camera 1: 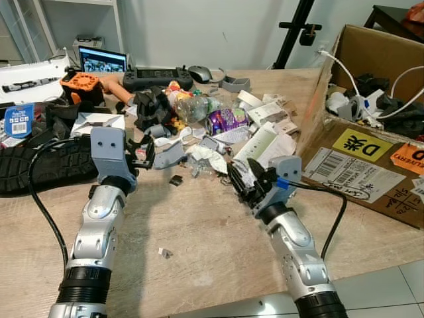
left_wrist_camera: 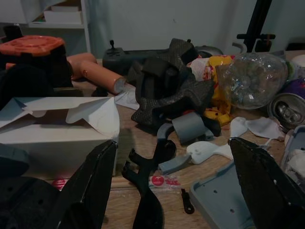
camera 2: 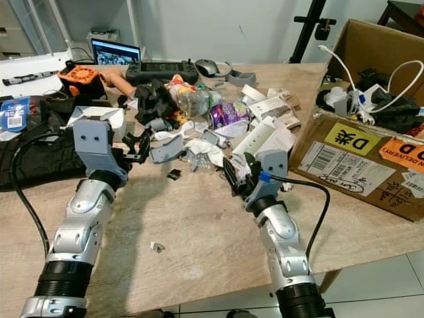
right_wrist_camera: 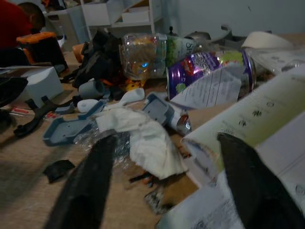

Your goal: Picking trash to rubbish bin

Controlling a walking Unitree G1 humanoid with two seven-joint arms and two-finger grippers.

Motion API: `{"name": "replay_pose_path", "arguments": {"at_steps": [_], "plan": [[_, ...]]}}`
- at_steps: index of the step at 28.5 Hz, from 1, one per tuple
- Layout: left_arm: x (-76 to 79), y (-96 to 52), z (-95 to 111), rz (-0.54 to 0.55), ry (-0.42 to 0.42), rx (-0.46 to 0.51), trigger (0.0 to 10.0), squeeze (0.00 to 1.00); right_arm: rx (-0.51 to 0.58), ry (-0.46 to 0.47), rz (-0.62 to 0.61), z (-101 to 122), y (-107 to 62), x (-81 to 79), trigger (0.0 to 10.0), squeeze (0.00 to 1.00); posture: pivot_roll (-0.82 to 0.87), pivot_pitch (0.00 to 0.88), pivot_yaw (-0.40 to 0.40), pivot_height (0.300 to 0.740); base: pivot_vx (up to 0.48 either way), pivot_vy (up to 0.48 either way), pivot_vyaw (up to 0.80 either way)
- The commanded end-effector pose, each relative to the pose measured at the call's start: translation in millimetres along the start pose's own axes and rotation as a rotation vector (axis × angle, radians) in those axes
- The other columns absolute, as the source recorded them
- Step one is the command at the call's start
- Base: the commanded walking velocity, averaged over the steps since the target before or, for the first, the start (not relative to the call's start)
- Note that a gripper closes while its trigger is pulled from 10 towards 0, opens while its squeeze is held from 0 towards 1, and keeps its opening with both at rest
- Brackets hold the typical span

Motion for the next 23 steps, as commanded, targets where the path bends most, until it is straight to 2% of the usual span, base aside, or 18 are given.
{"name": "replay_pose_path", "arguments": {"at_steps": [1, 6, 7, 8, 9, 15, 19, 23], "plan": [[2.7, -4.5, -5.7, -0.017, -0.007, -0.012, 10.0, 0.00, -0.019, 0.008, -0.035, -4.3, -6.5, 2.8, 10.0, 1.00, 0.01, 0.200, -0.061, 0.740, 0.000, 0.000, 0.00], [3.9, -7.1, -5.3, -0.023, -0.028, -0.009, 10.0, 0.00, -0.043, 0.049, -0.134, -11.3, -14.6, 13.0, 10.0, 1.00, 0.01, 0.196, -0.064, 0.740, 0.000, 0.000, 0.00], [5.0, -8.2, -5.0, -0.028, -0.034, -0.008, 10.0, 0.00, -0.053, 0.069, -0.157, -14.0, -17.1, 16.0, 10.0, 0.11, 0.01, 0.194, -0.063, 0.740, 0.000, 0.000, 0.00], [5.0, -8.2, -5.0, -0.028, -0.034, -0.008, 10.0, 0.00, -0.053, 0.069, -0.157, -14.0, -17.1, 16.0, 10.0, 0.11, 0.01, 0.194, -0.063, 0.740, 0.000, 0.000, 0.00], [7.0, -9.1, -5.0, -0.039, -0.033, -0.007, 10.0, 0.00, -0.057, 0.081, -0.171, -15.3, -19.0, 18.6, 10.0, 0.00, 0.01, 0.192, -0.062, 0.740, 0.000, 0.000, 0.00], [12.0, -8.5, -13.1, -0.049, -0.039, -0.055, 10.0, 0.00, -0.085, 0.076, -0.209, -19.1, -21.7, 29.5, 10.0, 0.00, 0.01, 0.183, -0.055, 0.740, 0.000, 0.000, 0.00], [14.3, -7.7, -14.0, -0.059, -0.015, -0.058, 10.0, 0.00, -0.090, 0.060, -0.199, -18.3, -19.9, 29.4, 10.0, 0.00, 0.01, 0.188, -0.054, 0.740, 0.000, 0.000, 0.00], [14.5, -7.3, -12.6, -0.046, 0.008, -0.052, 10.0, 0.00, -0.090, 0.027, -0.153, -14.3, -14.6, 22.3, 10.0, 0.00, 0.01, 0.178, -0.055, 0.740, 0.000, -0.085, 0.00]]}}
Point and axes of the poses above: a point about 5 cm out from each wrist's last joint towards the gripper, its own y axis pointing out of the wrist towards the gripper, its own z axis along the axis of the wrist's last joint, x = y × z, the point moved 6 cm from there along y, pointing out of the wrist towards the gripper, and after that the axes turned 1 degree about -y, right-handed, at the moved point
